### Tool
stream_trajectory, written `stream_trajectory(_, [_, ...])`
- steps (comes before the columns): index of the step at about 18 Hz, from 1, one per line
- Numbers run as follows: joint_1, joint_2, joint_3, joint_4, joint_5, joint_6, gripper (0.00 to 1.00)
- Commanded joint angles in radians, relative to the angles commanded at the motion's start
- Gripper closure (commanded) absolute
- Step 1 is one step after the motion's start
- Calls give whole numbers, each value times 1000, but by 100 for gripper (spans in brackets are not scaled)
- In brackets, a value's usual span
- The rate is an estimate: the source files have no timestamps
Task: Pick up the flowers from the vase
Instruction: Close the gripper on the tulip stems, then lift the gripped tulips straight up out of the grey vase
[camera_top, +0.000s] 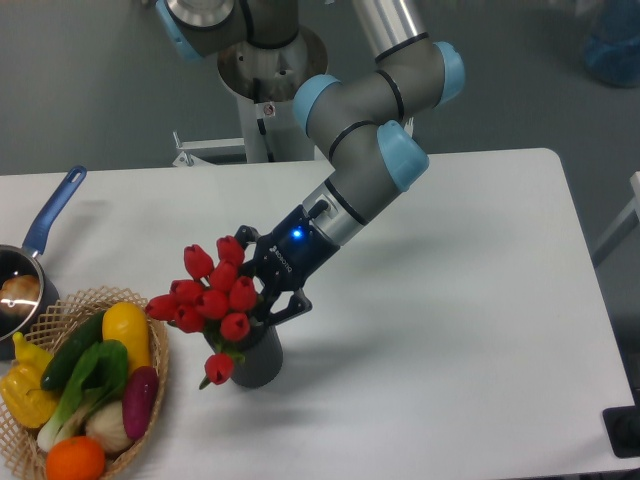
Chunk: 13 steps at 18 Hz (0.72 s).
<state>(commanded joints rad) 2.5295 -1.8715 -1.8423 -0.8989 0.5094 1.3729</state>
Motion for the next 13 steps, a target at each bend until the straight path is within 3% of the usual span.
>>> stream_trajectory(8, [20,3,-17,0,-63,6,54])
stream_trajectory(13, [43,43,-35,-2,-135,0,54])
